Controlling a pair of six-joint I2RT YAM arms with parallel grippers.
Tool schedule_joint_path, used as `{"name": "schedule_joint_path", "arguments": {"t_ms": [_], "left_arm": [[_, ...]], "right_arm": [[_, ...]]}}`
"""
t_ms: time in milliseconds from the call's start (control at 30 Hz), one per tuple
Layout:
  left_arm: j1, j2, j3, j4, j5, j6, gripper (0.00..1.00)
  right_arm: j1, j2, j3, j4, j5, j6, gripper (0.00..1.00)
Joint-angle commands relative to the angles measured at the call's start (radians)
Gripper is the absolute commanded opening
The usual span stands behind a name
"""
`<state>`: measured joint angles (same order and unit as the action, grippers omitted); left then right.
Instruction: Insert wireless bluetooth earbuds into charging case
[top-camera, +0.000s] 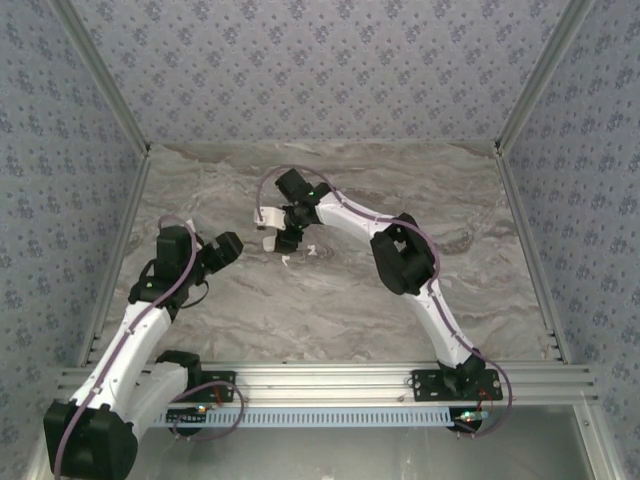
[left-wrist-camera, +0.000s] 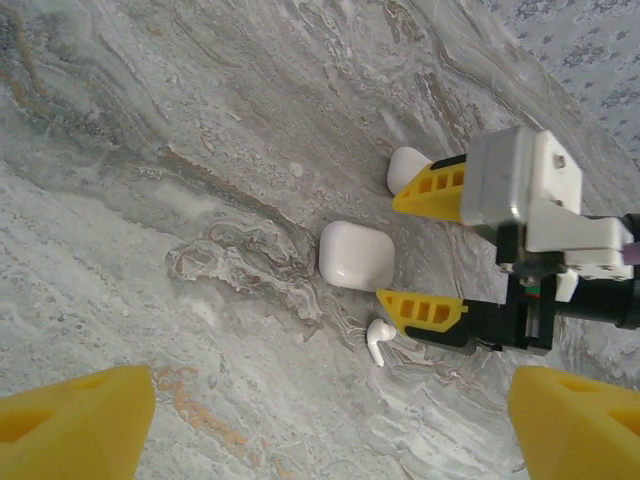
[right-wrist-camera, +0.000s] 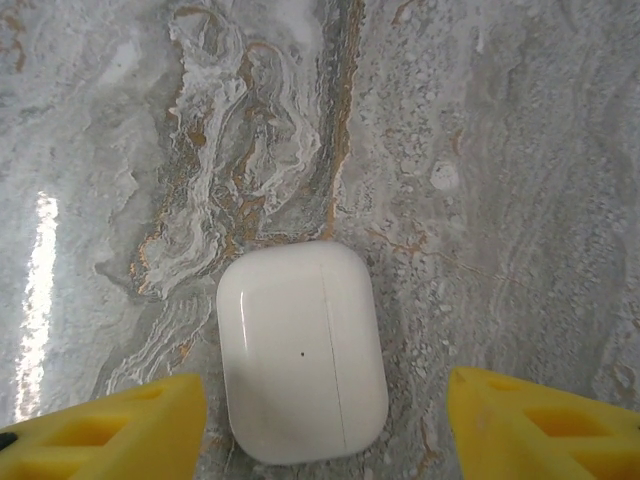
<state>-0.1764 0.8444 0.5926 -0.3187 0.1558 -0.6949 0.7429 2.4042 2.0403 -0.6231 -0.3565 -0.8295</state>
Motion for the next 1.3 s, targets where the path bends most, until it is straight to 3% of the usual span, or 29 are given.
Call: {"name": "schedule_joint_path", "arguments": {"t_ms": [0,400,733,1000,1267], "left_arm": [[0.006,-0.026,-0.004,-0.008,-0.024,-0.011,0.91],[0.006,-0.027,-0.003,-0.016,-0.03,-0.005,0.92],[0.006,-0.032,-0.004,-0.014,-0.021,0.0,0.92],[0.006,-0.064,0.001,0.033,0.059,0.008,0.9],[0.006,-0.042,-0.009,0.291,0.36,-0.053,0.88]], "right_arm": [[0.014,0.049,0.067,-0.093,0.014,-0.024,0.67],[0.027,0.11,0.145,-0.156,0.051,-0.03,0.56],[0.025,0.07,0.148,-0.146,0.066,-0.03,0.38],[-0.006,-0.209,-0.087,0.053,0.032,0.038,0.35],[-0.027,-0.61,-0.501,0.263,0.028,0.066,0.35]]}}
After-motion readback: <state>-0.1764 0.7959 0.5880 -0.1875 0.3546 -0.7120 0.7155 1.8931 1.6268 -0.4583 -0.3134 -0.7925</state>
